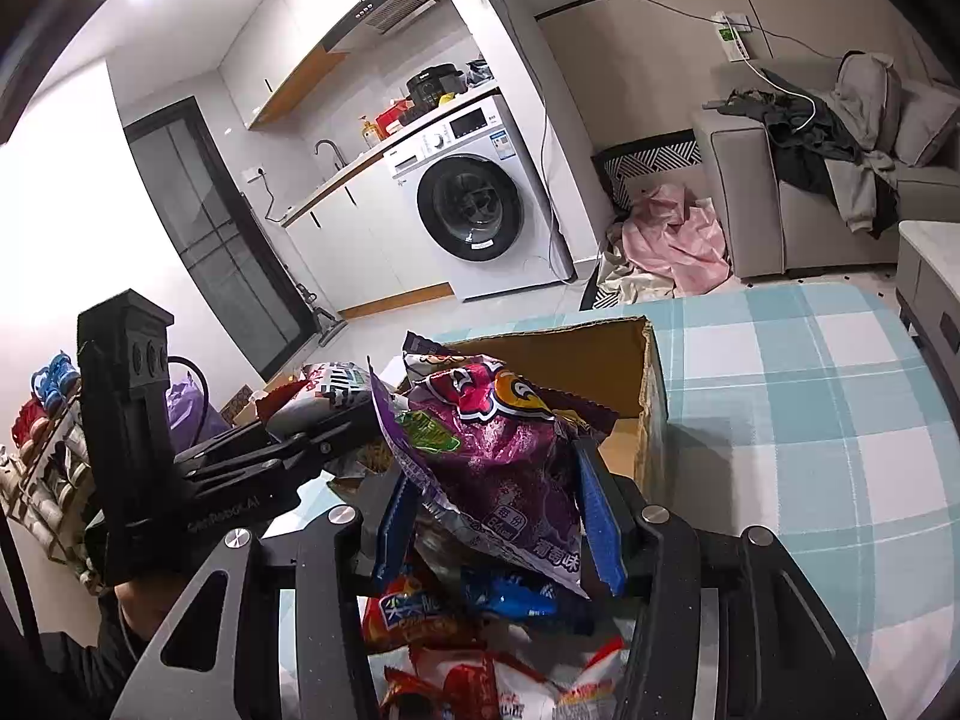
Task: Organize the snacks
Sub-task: 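Lower both bags into the box and open both tools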
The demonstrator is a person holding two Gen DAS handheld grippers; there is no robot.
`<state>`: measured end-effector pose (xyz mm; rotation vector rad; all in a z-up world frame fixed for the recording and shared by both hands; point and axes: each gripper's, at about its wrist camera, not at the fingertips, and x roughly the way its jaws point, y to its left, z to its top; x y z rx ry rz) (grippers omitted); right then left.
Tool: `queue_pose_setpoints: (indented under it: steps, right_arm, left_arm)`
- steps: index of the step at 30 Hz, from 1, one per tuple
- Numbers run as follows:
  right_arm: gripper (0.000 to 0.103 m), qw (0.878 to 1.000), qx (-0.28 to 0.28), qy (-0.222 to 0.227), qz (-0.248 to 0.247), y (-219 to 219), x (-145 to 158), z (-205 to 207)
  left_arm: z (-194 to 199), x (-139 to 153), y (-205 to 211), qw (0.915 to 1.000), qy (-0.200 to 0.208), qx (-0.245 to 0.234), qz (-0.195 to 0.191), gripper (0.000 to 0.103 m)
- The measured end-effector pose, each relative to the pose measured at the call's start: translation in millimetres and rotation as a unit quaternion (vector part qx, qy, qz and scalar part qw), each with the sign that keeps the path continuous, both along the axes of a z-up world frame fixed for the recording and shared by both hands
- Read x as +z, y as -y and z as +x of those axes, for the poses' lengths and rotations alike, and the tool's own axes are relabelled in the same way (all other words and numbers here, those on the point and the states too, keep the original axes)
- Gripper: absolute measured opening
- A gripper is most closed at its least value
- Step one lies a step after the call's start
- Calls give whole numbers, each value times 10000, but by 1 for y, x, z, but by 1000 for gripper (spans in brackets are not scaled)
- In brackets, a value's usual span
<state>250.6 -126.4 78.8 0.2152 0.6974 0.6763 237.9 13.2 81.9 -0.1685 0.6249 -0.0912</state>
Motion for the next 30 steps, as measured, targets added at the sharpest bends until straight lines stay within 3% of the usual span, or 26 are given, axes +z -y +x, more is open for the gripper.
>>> queue_pose_setpoints:
  steps: [24, 26, 30]
  right_arm:
    - [52, 9992, -224, -317, -106, -10, -26, 32]
    - [60, 9993, -249, -244, -134, -8, -23, 29]
    - [82, 9992, -327, -96, -195, 0, -16, 19]
  left_arm:
    - [44, -45, 9, 9985, -478, -45, 258, 50]
    - [43, -44, 10, 9984, -493, -33, 279, 54]
    - [33, -38, 11, 9984, -425, 45, 357, 76]
